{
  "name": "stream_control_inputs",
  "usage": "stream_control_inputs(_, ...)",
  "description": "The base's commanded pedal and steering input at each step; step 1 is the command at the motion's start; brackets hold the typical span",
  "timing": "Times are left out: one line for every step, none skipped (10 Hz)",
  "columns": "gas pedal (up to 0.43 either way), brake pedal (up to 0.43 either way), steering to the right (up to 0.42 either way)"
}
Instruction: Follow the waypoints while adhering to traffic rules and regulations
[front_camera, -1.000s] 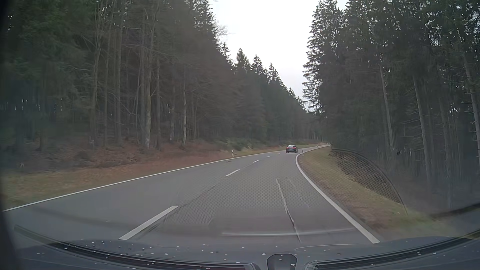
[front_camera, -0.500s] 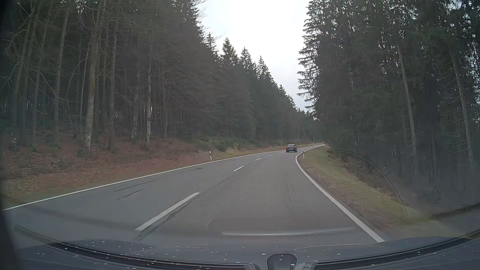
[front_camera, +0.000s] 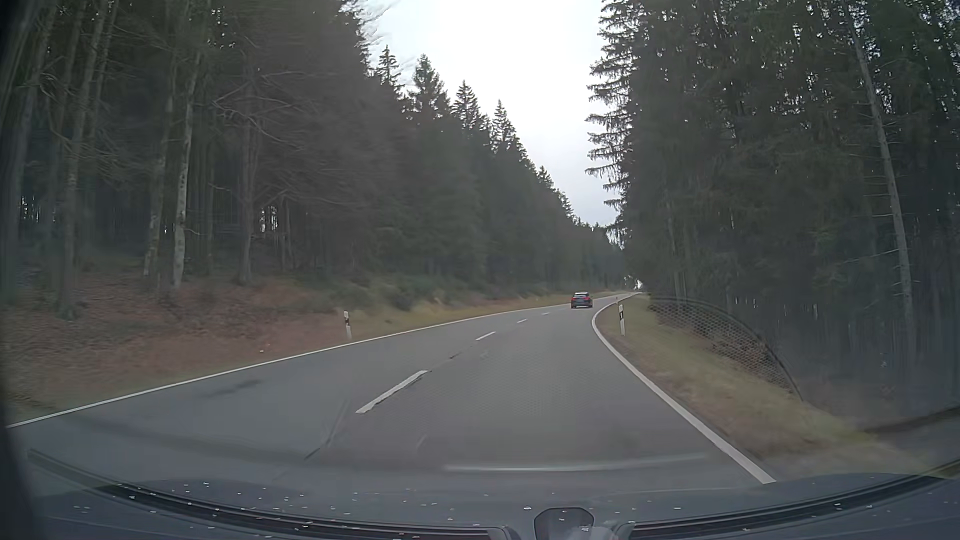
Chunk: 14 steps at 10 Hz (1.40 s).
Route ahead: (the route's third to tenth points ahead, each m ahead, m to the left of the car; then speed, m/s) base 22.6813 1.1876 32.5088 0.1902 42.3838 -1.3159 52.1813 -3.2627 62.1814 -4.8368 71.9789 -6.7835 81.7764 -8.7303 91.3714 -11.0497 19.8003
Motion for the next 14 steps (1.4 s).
stream_control_inputs(0.157, 0.000, 0.020)
stream_control_inputs(0.157, 0.000, 0.020)
stream_control_inputs(0.157, 0.000, 0.020)
stream_control_inputs(0.157, 0.000, 0.020)
stream_control_inputs(0.157, 0.000, 0.020)
stream_control_inputs(0.157, 0.000, 0.020)
stream_control_inputs(0.157, 0.000, 0.020)
stream_control_inputs(0.157, 0.000, 0.019)
stream_control_inputs(0.157, 0.000, 0.019)
stream_control_inputs(0.157, 0.000, 0.019)
stream_control_inputs(0.157, 0.000, 0.018)
stream_control_inputs(0.157, 0.000, 0.018)
stream_control_inputs(0.157, 0.000, 0.018)
stream_control_inputs(0.157, 0.000, 0.017)
